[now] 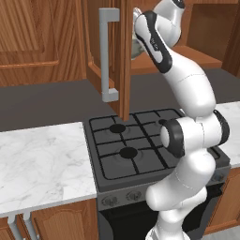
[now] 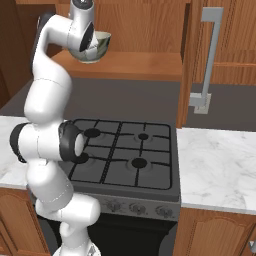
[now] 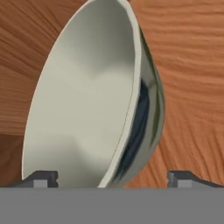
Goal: Pick up the bowls from the cabinet and place each bowl in front of a stool on the dining counter.
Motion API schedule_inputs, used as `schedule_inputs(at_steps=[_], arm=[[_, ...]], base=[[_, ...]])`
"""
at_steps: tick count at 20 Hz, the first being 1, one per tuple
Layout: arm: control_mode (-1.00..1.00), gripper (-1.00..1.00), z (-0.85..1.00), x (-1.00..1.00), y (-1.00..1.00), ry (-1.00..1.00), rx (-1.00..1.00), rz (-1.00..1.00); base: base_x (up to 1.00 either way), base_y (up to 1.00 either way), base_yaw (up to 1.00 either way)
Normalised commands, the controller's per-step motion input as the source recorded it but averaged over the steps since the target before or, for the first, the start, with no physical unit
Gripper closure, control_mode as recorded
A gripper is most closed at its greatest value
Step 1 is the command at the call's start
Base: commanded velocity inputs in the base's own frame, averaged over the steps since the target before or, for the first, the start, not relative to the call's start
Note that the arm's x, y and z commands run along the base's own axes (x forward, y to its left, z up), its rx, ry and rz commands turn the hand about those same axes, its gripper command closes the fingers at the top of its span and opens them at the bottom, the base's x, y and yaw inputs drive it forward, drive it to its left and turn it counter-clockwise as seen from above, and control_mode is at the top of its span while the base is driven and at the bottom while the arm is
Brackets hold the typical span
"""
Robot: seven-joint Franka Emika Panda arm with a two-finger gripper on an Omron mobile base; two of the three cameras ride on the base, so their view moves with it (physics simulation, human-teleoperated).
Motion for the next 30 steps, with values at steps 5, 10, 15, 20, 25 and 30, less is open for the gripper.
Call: schedule_inputs(at_steps=[5, 10, 15, 20, 25, 30], arm=[[-1.0, -1.0, -0.18, 0.07, 0.04, 0.01, 0.0, 0.0], [-1.0, -1.0, -0.16, 0.03, 0.04, 0.0, 0.0, 0.0], [-1.0, -1.0, -0.13, 0.01, 0.03, 0.0, 0.0, 0.0], [-1.0, -1.0, -0.05, 0.12, 0.01, 0.0, 0.0, -0.03], [-1.0, -1.0, 0.0, 0.19, 0.0, 0.0, 0.0, -0.05], [-1.0, -1.0, 0.0, 0.29, 0.0, 0.0, 0.0, -0.04]], base=[[0.0, 0.0, 0.0], [0.0, 0.0, 0.0], [0.0, 0.0, 0.0], [0.0, 0.0, 0.0], [0.0, 0.0, 0.0], [0.0, 0.0, 0.0]])
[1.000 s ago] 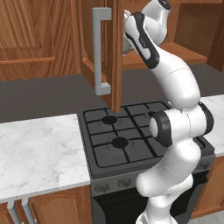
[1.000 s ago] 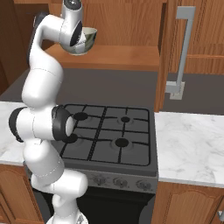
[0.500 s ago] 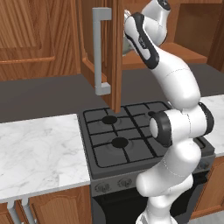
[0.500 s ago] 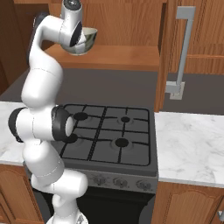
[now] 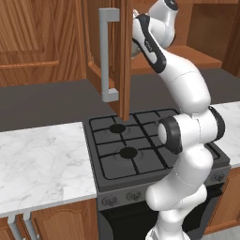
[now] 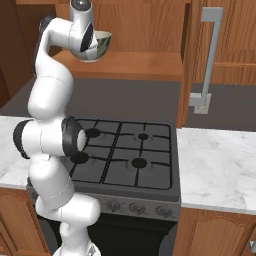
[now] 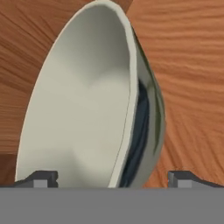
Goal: Pick up the bowls from the cabinet and place each bowl in front of a stool on the dining counter.
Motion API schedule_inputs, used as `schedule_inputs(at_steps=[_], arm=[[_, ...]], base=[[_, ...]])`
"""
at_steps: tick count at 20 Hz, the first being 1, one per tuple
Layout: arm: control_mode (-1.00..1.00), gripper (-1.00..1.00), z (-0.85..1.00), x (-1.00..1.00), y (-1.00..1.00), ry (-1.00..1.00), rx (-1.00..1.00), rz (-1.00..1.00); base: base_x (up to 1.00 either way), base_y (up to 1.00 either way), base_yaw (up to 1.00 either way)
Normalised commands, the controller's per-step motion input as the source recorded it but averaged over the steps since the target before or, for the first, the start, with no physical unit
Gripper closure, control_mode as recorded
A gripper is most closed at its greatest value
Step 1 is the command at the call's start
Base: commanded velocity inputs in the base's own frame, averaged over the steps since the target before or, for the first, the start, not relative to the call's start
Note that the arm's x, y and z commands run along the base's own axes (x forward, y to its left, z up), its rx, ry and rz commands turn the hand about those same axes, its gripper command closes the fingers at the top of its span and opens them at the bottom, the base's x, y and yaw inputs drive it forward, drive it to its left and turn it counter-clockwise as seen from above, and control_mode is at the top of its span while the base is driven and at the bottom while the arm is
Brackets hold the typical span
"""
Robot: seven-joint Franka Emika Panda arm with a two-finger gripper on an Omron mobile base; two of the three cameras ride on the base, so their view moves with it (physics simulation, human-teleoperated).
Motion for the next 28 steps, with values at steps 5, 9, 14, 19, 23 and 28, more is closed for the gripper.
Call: schedule_inputs(at_steps=[5, 9, 14, 19, 23, 28], arm=[[-1.0, -1.0, 0.0, 0.28, 0.0, 0.01, 0.0, -0.02], [-1.0, -1.0, -0.18, 0.03, 0.02, 0.11, 0.0, 0.0], [-1.0, -1.0, -0.4, 0.0, 0.04, 0.1, 0.0, 0.0], [-1.0, -1.0, -0.5, 0.0, 0.02, 0.01, 0.0, 0.0], [-1.0, 1.0, -0.53, 0.0, 0.04, 0.0, 0.0, 0.0], [-1.0, 1.0, -0.38, 0.0, 0.01, -0.04, 0.0, 0.0]], base=[[0.0, 0.0, 0.0], [0.0, 0.0, 0.0], [0.0, 0.0, 0.0], [0.0, 0.0, 0.0], [0.0, 0.0, 0.0], [0.0, 0.0, 0.0]])
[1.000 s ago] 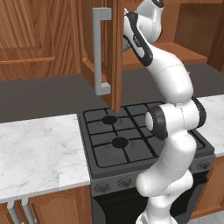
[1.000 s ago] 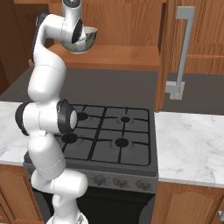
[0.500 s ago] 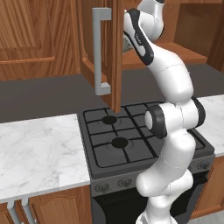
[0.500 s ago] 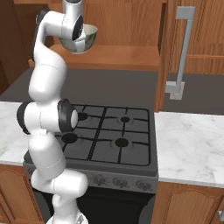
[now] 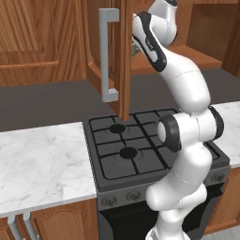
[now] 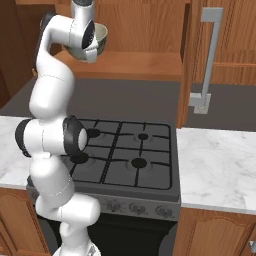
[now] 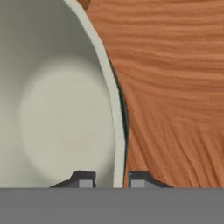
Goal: Pick up the bowls from the cabinet and place each bowl in front of a stool on the dining counter.
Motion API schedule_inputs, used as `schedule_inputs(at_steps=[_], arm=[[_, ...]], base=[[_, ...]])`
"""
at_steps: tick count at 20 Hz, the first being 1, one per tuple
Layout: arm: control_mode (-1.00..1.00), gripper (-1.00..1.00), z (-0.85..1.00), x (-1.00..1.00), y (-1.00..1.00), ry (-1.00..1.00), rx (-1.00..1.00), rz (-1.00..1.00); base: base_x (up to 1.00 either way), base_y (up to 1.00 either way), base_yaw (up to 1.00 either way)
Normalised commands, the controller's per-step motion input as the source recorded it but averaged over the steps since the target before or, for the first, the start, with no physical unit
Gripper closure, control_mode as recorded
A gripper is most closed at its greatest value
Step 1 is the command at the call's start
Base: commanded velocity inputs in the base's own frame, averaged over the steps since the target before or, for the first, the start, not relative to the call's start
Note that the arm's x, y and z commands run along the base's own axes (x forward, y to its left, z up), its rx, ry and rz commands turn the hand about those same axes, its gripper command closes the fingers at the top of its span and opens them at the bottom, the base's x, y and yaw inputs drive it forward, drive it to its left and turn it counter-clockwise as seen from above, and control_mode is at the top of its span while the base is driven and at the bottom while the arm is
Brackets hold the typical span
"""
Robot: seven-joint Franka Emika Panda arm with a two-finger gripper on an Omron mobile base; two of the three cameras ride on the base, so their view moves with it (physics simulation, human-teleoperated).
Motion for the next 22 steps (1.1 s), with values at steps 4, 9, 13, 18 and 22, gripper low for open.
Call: schedule_inputs(at_steps=[4, 9, 13, 18, 22], arm=[[-1.0, 1.0, -0.27, -0.06, 0.0, -0.13, 0.0, -0.01], [-1.0, 1.0, -0.08, -0.44, 0.0, -0.24, 0.0, -0.05], [-1.0, 1.0, 0.0, -0.93, -0.01, -0.22, 0.0, -0.09], [-1.0, 1.0, 0.0, -1.0, -0.05, -0.13, 0.0, -0.11], [-1.0, 1.0, 0.0, -1.0, -0.12, -0.03, 0.0, -0.1]], base=[[0.0, 0.0, 0.0], [0.0, 0.0, 0.0], [0.0, 0.0, 0.0], [0.0, 0.0, 0.0], [0.0, 0.0, 0.0]])
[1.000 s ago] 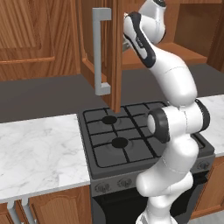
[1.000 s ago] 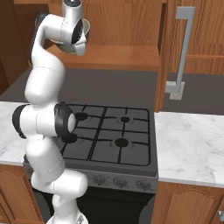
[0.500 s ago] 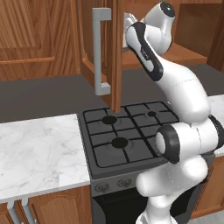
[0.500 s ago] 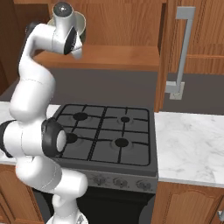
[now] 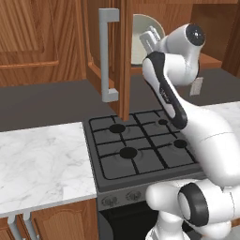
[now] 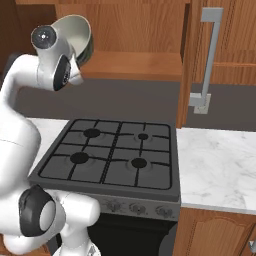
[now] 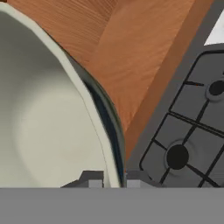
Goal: Pick up the bowls from the cabinet and place each bowl in front of a stool on the dining counter.
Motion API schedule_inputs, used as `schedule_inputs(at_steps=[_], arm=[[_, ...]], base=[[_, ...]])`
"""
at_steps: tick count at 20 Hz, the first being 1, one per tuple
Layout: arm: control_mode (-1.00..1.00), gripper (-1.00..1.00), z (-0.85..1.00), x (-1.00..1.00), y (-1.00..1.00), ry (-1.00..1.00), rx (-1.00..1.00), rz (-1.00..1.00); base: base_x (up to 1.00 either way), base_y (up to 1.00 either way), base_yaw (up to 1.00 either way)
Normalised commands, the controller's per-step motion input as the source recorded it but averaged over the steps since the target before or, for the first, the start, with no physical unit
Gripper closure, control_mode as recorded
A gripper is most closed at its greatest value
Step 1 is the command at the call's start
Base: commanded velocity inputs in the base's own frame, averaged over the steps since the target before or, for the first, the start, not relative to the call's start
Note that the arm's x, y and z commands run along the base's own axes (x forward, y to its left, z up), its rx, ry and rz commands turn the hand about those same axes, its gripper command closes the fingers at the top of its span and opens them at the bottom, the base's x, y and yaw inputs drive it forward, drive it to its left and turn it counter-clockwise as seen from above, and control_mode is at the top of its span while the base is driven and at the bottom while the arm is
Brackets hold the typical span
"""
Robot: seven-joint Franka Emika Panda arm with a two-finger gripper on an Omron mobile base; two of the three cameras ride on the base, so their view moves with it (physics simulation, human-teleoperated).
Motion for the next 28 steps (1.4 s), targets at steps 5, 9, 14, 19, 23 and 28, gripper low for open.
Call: schedule_inputs(at_steps=[5, 9, 14, 19, 23, 28], arm=[[-1.0, 1.0, 0.21, -1.0, -0.27, 0.06, 0.0, -0.1], [-1.0, 1.0, 0.27, -1.0, -0.29, 0.22, 0.0, -0.06], [-1.0, 1.0, 0.05, -1.0, -0.26, 0.38, 0.02, -0.04], [-1.0, 1.0, -0.02, -1.0, -0.1, 0.37, 0.0, -0.04], [-1.0, 1.0, -0.1, -1.0, 0.0, 0.29, 0.0, -0.07], [-1.0, 1.0, -0.03, -0.99, 0.0, 0.24, 0.0, -0.1]], base=[[0.0, 0.0, 0.0], [0.0, 0.0, 0.0], [0.0, 0.0, 0.0], [0.0, 0.0, 0.0], [0.0, 0.0, 0.0], [0.0, 0.0, 0.0]])
